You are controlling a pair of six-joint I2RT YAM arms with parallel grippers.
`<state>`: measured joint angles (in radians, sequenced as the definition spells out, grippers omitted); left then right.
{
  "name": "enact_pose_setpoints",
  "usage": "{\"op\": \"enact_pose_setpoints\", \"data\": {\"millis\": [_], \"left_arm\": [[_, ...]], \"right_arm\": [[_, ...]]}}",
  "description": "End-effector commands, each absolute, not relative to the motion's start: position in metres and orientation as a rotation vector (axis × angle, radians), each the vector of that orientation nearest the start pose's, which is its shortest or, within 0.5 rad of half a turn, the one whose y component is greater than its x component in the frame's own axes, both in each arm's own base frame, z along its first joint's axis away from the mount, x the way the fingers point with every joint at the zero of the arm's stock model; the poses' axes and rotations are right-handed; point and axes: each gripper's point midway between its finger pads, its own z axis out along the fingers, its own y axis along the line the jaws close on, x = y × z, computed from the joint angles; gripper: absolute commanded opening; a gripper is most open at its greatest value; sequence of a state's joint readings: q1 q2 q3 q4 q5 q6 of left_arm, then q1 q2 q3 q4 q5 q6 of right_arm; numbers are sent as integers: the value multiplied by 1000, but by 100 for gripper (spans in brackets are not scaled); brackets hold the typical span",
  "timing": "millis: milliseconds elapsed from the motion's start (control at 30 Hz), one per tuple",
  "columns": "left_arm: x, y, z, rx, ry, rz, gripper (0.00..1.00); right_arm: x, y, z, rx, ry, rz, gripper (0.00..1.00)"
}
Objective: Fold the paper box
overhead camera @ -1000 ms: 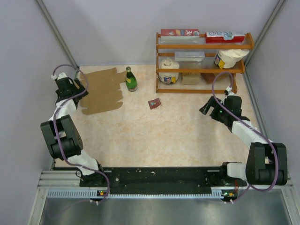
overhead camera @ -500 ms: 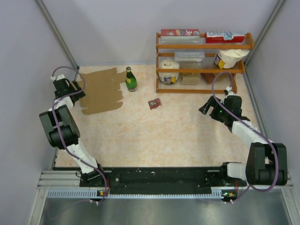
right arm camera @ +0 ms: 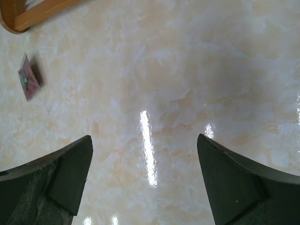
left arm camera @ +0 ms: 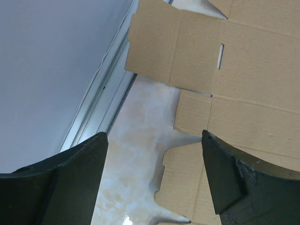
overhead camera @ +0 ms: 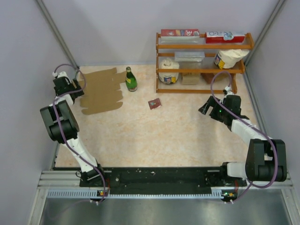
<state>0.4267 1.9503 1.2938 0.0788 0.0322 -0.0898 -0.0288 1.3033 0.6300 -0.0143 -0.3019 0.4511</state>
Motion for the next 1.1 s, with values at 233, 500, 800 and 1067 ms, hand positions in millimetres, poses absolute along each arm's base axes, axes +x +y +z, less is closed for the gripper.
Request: {"op": "enact_pose_setpoints", "data": {"millis": [233, 500, 800, 1067], "left_arm": [[524, 227, 110, -387, 1992, 167, 85], [537, 231, 103, -405, 2016, 154, 80], [550, 248, 97, -461, 2053, 187, 79], [560, 261, 82, -500, 2135, 184, 79]], "right_arm": [[356, 61, 103, 322, 2178, 575, 91], [358, 60, 101, 325, 2194, 569, 90], [359, 61, 112, 313, 2177, 574, 90], [360, 62, 114, 306, 2174, 581, 90]]}}
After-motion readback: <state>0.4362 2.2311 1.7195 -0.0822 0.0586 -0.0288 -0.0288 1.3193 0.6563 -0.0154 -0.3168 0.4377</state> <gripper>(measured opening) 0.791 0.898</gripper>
